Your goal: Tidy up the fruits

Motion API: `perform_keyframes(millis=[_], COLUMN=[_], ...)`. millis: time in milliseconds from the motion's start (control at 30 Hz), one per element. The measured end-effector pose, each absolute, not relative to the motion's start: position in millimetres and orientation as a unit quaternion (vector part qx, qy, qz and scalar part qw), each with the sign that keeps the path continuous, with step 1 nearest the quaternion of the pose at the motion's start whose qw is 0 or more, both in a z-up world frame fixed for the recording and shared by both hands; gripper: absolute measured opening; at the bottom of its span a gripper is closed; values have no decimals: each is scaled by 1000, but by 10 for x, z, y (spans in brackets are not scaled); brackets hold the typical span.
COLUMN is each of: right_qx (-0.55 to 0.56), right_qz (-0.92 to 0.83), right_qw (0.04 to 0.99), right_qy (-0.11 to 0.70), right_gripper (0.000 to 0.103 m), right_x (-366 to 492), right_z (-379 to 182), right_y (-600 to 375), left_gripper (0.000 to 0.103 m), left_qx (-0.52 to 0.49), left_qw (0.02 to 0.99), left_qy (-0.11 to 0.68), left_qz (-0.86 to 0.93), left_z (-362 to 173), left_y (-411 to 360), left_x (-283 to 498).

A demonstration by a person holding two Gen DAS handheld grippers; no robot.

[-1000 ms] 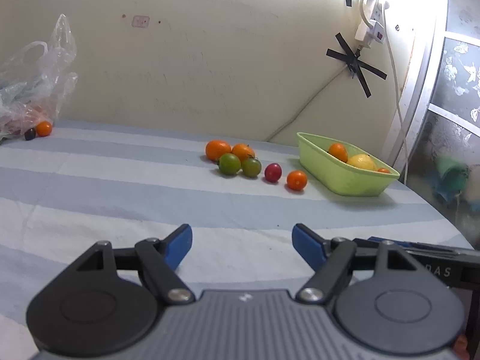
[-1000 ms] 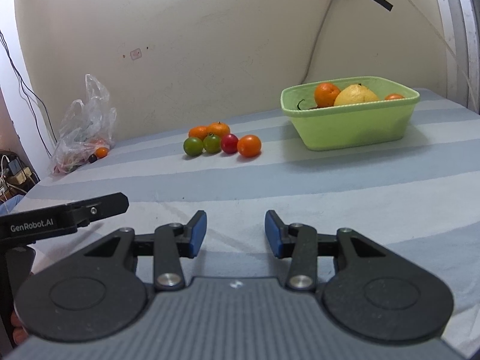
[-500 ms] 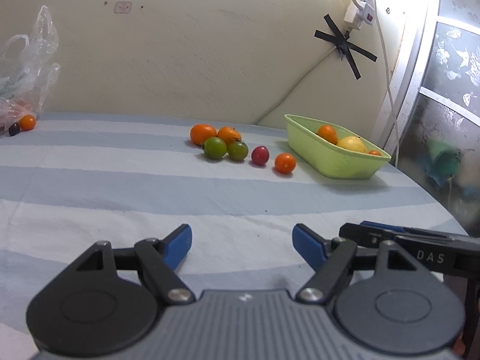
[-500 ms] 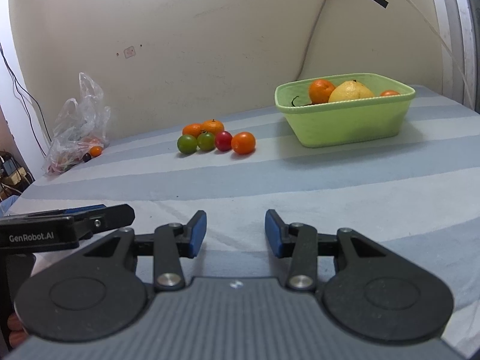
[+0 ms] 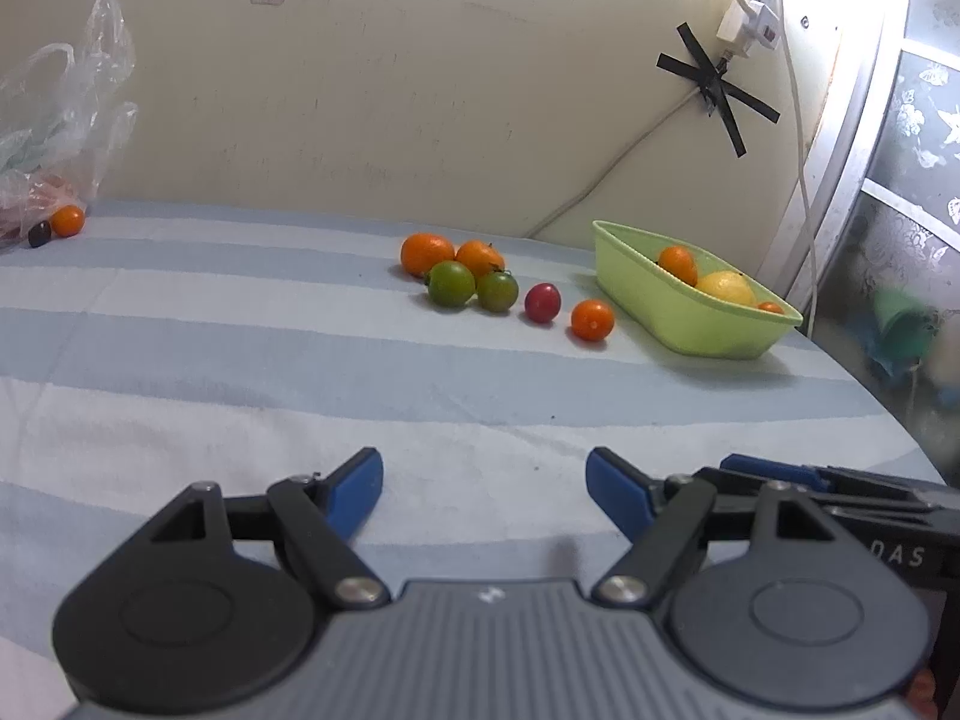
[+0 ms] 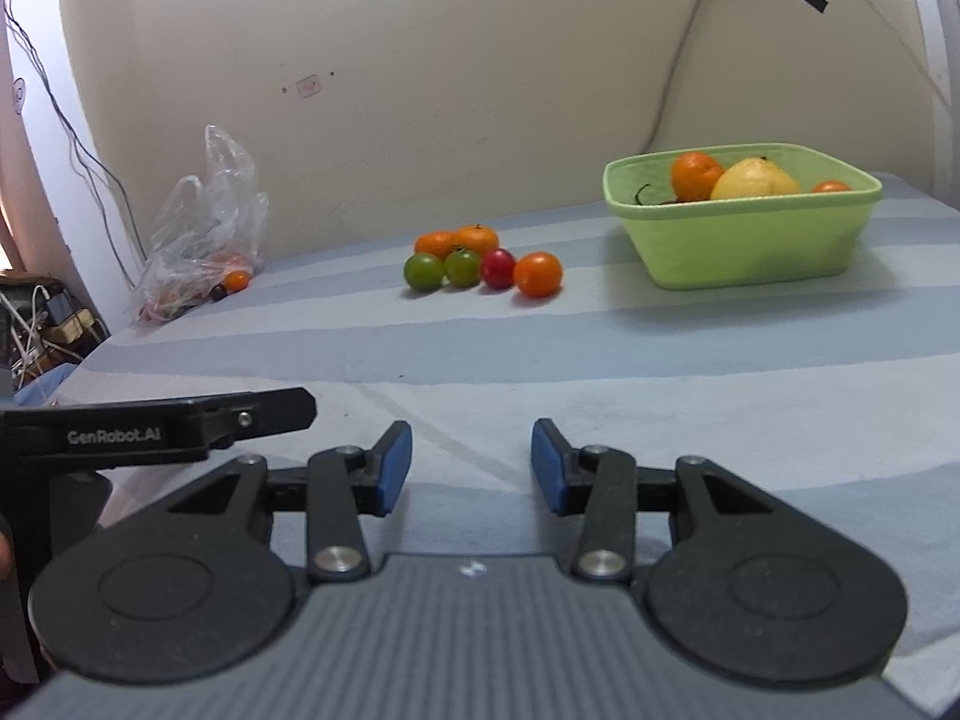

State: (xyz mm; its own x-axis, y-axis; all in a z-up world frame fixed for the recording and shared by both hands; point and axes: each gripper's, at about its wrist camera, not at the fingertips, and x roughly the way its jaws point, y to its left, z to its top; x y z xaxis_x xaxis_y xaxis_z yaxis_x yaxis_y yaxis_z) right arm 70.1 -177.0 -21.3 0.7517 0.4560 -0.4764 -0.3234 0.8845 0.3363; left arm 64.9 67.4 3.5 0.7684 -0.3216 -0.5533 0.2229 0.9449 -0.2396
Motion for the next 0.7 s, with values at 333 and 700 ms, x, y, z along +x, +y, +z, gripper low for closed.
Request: perform_keyframes(millis=[333,700], right_qx=[117,-51], right_qz=[202,246], right_qw=[932,941], right_qy=[276,228], right_gripper=[50,50], right_x=[667,1023], right_z=[-183,222], right_y=[-1779,-1562], left_gripper=[79,68], left_qx=[-92,-93], left_qw=[932,932], left_qy=[310,297], left_qz=[-164,-184], left_z=[32,423], left_y=[723,904], left_x=[670,1125])
